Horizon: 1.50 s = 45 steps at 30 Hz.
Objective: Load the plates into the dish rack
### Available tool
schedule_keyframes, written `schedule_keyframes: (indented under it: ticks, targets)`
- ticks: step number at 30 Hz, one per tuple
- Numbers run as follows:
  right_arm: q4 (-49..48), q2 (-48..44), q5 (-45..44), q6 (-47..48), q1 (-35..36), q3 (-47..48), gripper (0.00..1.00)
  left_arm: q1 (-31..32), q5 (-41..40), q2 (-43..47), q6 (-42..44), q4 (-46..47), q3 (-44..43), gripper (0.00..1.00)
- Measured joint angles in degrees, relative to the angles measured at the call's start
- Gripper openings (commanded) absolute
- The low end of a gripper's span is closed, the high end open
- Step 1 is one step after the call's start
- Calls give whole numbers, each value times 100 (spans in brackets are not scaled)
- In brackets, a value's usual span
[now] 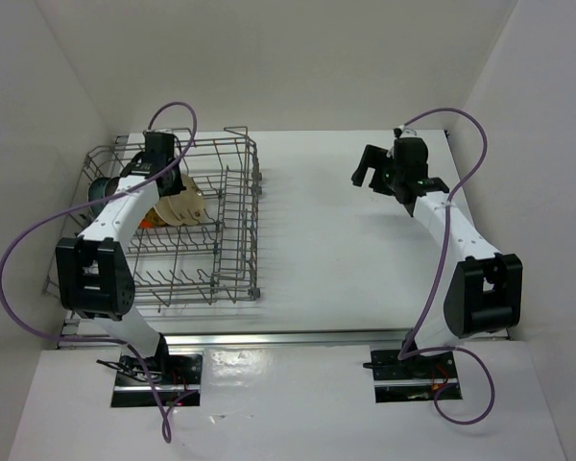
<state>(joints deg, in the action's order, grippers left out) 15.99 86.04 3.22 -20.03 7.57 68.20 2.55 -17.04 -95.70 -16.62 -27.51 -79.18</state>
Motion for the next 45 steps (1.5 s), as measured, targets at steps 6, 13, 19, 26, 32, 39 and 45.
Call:
schedule_keyframes:
  ticks: [6,13,19,26,32,39,45]
  targets:
    - [-13,0,28,0,0,-83,100,7,555,398,280,4,-2,48]
    - [-68,-9,42,0,0,-195,100,413,957,1010,507,4,-293,75]
    - [-118,-125,42,42,0,-385,100,549,1178,1829,662,39,-363,100]
    - [-350,-616,-205,136,0,-452,100,225,1738,2752,769,269,286,100]
    - [-680,-1027,-330,339,0,-448,100,160,1742,2780,776,205,509,100]
    - [-977,-1329,-393,669,0,-433,100,90,1744,2782,876,254,505,100]
    - [-1049,-1353,-339,815,0,-203,100,90,1781,2780,883,269,481,100]
